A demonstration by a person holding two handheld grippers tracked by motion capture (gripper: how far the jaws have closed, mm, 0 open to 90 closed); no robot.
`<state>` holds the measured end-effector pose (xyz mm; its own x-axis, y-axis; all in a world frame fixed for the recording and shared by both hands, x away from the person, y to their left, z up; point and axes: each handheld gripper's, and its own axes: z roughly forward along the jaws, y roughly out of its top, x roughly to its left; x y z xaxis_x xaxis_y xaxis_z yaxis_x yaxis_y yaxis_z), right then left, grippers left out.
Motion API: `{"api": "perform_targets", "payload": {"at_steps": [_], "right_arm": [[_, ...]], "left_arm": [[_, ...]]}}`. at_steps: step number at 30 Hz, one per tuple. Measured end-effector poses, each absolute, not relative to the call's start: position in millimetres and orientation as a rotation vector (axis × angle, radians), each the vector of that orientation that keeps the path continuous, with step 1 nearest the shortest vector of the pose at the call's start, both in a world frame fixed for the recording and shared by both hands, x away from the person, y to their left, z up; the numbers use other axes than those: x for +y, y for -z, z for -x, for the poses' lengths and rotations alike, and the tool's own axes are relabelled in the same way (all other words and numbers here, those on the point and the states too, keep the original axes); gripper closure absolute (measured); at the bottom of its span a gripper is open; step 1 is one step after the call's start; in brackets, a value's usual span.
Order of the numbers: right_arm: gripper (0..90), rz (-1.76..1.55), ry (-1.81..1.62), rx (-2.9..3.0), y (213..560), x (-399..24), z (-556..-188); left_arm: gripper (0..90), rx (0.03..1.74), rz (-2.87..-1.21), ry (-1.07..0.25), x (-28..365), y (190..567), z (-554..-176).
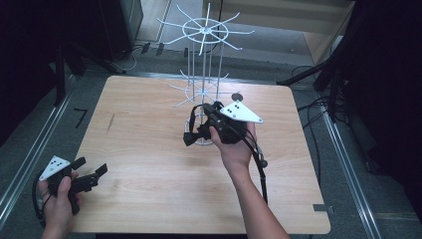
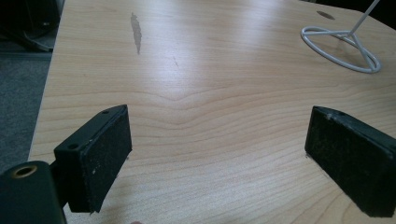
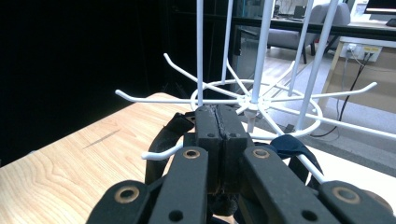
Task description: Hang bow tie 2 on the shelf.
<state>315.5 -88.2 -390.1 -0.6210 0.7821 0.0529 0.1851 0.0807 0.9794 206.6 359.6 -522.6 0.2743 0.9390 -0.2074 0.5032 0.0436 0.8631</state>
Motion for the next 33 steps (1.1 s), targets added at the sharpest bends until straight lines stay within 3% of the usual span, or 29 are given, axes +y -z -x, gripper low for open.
{"api": "perform_targets", "payload": {"at_steps": [33], "right_arm": [[89.0,-1.016,-1.505,1.873,418,-99,-320]], "left_arm": [[7.8,1.363,-1.603,-0.582,359,523,-207]]}}
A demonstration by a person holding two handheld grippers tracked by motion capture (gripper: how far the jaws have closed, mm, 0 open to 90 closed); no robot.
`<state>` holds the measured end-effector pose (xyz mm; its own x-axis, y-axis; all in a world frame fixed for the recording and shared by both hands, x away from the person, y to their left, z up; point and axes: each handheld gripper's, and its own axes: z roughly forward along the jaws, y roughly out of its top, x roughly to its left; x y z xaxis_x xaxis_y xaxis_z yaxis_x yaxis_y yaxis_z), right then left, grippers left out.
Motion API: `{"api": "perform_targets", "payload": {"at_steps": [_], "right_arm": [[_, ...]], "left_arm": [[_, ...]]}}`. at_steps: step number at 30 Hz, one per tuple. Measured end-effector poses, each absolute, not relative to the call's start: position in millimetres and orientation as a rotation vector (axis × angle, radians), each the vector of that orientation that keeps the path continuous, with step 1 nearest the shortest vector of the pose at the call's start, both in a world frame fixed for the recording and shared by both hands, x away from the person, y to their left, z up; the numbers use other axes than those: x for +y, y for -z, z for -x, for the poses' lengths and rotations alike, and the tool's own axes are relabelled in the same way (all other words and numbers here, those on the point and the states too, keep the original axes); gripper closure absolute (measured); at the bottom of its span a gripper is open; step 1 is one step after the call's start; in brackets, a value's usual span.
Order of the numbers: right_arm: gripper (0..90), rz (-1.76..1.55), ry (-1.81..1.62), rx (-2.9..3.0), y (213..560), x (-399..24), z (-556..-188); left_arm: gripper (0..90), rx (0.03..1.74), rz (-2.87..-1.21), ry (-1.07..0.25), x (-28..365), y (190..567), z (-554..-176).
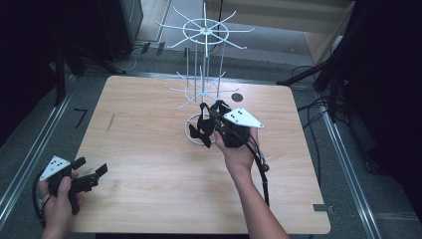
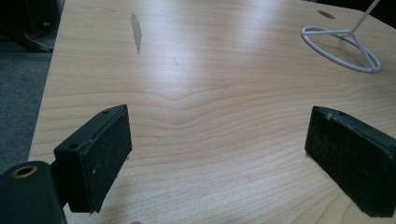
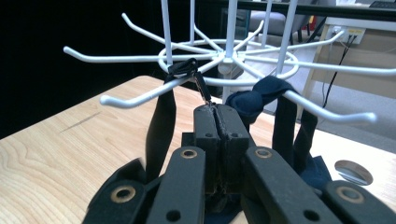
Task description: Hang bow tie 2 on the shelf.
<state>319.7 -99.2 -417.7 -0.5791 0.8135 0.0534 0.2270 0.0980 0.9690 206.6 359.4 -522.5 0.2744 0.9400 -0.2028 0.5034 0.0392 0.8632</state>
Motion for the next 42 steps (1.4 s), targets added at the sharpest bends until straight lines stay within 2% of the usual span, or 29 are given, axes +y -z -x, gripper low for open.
{"api": "perform_targets", "payload": {"at_steps": [4,13,14,15,19,42], "right_arm": [[86.8,-1.023,-1.493,1.886,422,-98,-320],[61.2,-1.056,-1.483,1.861,432,-104,-316],[61.2,-1.056,-1.483,1.861,432,-104,-316],[56.5,-1.045,-1.485,1.864,432,-106,-314],[50.1,-1.036,-1.485,1.888,434,-108,-311],[46.0,-1.065,-1.441,1.969,451,-134,-301]], "left_arm": [[7.7,1.363,-1.601,-0.58,359,523,-207],[7.8,1.362,-1.601,-0.58,359,523,-207],[7.7,1.362,-1.601,-0.58,359,523,-207],[7.8,1.363,-1.601,-0.58,359,523,-207],[7.8,1.363,-1.602,-0.581,359,523,-207],[7.8,1.364,-1.604,-0.581,359,523,-207]]}}
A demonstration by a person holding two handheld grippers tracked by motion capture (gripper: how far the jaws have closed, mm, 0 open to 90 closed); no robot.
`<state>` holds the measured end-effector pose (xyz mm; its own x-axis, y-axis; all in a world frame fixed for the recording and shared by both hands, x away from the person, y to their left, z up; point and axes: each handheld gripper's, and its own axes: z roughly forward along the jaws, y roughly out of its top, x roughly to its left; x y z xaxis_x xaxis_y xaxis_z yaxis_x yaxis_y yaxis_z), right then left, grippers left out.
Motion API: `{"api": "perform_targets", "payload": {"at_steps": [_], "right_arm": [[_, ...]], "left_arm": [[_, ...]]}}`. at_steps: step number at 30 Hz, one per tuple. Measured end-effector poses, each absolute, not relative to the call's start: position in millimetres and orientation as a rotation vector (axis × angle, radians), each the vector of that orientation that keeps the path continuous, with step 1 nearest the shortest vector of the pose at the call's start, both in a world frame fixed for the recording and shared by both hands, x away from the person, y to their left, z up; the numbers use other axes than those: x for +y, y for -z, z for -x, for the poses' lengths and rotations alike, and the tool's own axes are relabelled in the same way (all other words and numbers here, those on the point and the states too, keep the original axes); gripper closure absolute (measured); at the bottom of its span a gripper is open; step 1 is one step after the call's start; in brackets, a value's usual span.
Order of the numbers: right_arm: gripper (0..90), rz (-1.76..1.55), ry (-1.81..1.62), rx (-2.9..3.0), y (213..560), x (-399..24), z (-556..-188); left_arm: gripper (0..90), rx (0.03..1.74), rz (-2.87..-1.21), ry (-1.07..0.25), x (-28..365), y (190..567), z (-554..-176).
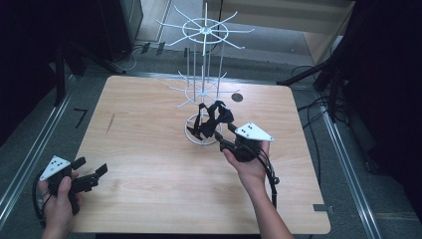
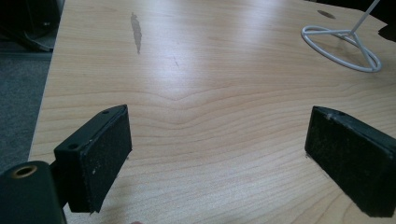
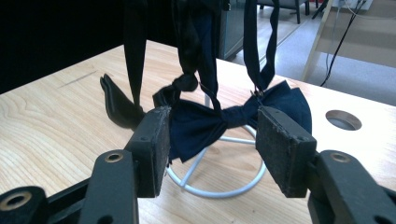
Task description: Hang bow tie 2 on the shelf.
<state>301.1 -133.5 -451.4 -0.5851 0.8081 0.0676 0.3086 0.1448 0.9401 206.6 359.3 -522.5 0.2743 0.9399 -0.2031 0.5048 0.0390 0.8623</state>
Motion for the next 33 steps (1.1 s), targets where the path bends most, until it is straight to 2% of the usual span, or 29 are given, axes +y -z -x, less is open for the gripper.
{"api": "perform_targets", "payload": {"at_steps": [23,33], "right_arm": [[43.3,-1.128,-1.412,1.98,478,-165,-290],[38.9,-1.161,-1.405,1.97,489,-181,-282]], "left_arm": [[7.8,1.365,-1.603,-0.582,359,522,-207],[7.7,1.365,-1.601,-0.583,359,522,-206]]}}
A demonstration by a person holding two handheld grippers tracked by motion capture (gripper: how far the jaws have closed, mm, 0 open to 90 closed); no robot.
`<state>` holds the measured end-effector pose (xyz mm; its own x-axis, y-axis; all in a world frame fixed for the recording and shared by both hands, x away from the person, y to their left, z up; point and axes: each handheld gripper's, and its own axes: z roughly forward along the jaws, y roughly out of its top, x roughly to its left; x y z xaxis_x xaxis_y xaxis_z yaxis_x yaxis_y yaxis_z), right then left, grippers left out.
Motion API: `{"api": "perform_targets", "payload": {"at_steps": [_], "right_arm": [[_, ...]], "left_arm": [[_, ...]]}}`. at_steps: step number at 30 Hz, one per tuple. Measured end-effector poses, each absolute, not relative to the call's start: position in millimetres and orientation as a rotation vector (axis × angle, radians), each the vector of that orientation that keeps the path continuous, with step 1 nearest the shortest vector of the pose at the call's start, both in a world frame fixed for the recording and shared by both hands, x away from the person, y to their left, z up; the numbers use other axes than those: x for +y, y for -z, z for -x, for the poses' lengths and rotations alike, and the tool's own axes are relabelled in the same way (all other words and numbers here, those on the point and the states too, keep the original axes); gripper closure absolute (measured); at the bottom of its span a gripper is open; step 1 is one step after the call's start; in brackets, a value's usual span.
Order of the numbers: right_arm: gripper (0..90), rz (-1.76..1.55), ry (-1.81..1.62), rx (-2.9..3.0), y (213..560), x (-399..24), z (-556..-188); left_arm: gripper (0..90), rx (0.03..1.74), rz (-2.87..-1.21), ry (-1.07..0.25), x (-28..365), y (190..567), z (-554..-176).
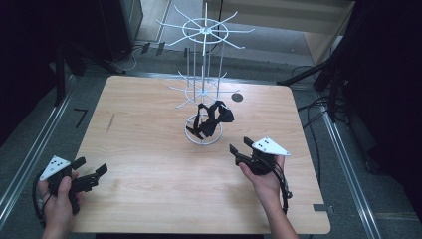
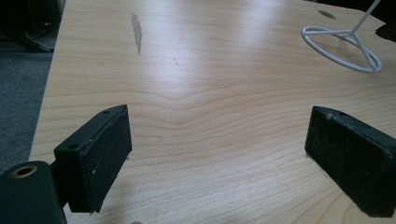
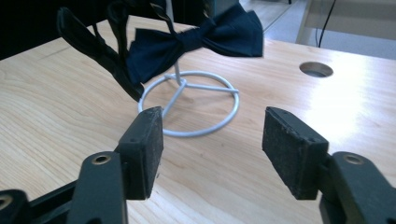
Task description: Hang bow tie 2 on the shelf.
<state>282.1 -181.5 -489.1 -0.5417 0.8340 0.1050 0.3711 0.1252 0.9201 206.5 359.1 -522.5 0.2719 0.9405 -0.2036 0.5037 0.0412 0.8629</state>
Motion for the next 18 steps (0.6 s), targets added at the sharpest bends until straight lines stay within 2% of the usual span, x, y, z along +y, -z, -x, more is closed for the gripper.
{"api": "perform_targets", "payload": {"at_steps": [18], "right_arm": [[32.1,-1.205,-1.381,1.955,505,-224,-266]], "left_arm": [[7.8,1.366,-1.602,-0.584,359,523,-206]]}}
